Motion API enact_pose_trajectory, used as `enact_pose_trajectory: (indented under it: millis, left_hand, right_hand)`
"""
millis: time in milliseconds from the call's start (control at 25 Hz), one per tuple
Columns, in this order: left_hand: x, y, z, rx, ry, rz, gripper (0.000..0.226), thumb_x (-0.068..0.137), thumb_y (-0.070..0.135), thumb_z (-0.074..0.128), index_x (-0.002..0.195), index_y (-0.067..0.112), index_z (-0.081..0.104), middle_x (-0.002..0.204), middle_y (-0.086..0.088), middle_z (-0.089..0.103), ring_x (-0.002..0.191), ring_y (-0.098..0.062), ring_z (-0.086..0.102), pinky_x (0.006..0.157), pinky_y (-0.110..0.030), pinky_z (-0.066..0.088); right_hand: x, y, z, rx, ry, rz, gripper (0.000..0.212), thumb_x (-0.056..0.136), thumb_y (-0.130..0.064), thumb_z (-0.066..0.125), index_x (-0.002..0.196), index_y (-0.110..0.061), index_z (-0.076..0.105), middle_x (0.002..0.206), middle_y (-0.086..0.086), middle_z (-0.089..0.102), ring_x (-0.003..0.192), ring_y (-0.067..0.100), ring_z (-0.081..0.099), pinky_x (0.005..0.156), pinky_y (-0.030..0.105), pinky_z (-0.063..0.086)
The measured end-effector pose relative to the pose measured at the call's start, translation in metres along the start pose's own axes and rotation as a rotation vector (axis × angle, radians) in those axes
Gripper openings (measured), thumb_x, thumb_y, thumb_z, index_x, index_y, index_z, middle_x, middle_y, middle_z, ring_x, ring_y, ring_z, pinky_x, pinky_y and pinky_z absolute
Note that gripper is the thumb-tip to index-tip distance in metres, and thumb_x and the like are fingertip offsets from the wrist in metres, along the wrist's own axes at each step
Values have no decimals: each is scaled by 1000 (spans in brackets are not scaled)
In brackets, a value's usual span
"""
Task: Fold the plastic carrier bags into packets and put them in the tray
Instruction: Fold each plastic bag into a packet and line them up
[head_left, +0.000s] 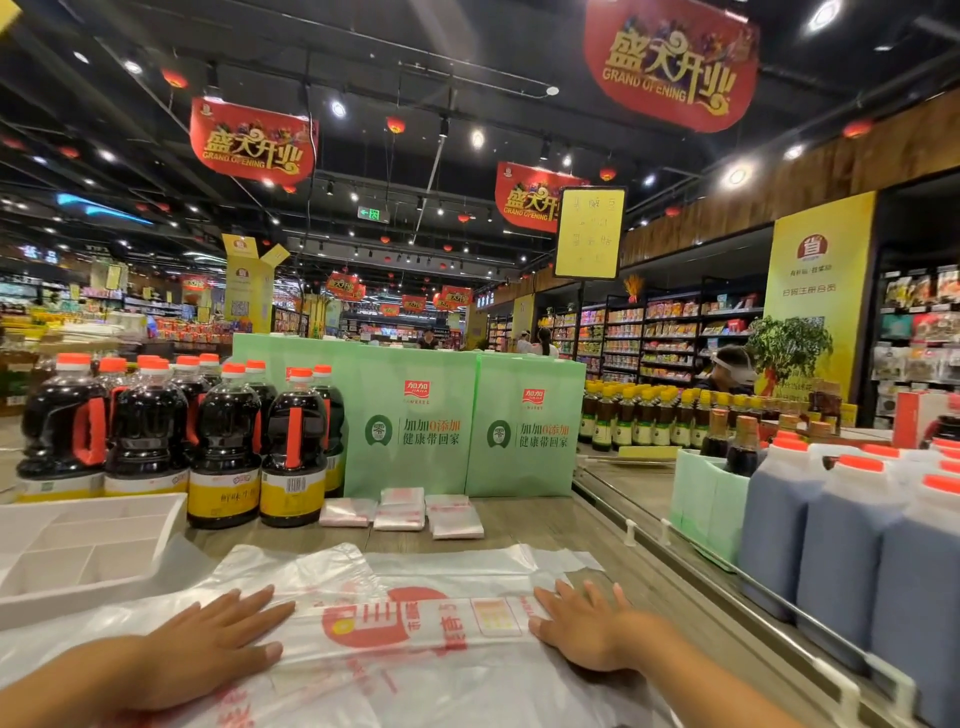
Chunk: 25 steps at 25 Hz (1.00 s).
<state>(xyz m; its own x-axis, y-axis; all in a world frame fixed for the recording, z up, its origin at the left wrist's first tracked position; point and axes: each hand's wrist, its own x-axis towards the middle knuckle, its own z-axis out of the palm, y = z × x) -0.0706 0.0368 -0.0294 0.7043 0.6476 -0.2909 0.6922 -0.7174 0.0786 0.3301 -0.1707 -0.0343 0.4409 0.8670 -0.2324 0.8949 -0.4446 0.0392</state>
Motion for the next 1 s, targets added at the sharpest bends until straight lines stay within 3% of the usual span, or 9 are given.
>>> enact_pose_trajectory:
  millis: [320, 520, 840, 1000]
  left_hand:
    - [-8, -2, 8, -21, 111, -8, 137, 37, 108, -15, 159, 48, 1, 169, 12, -9, 157, -17, -9, 125, -45, -4]
    - [-11, -1, 6, -77, 151, 43, 135, 42, 109, -8, 159, 44, 10, 170, 11, -3, 156, -11, -4, 125, -37, -2]
    - [-3, 8, 9, -80, 140, 96, 131, 44, 108, -10, 159, 47, 4, 170, 11, -7, 156, -13, -7, 126, -35, -4]
    - [0, 13, 7, -79, 145, 123, 131, 45, 108, -9, 160, 46, 5, 170, 12, -6, 156, -12, -7, 125, -36, -4]
  right_hand:
    - [-5, -3, 0, 18, 50, -13, 66, 100, -68, 11, 160, -43, 0, 171, -5, -10, 156, 30, -16, 119, 57, -18]
    - [-5, 6, -3, 20, 31, 19, 63, 103, -64, 13, 161, -43, 1, 171, -7, -10, 155, 29, -19, 119, 59, -20]
    - [-7, 56, -14, -16, -80, 101, 65, 103, -67, 16, 160, -44, -5, 170, -9, -13, 156, 34, -11, 120, 61, -11]
    - [-16, 57, -16, -60, 1, 155, 62, 105, -62, 17, 161, -42, 1, 170, -7, -11, 157, 29, -11, 122, 61, -11]
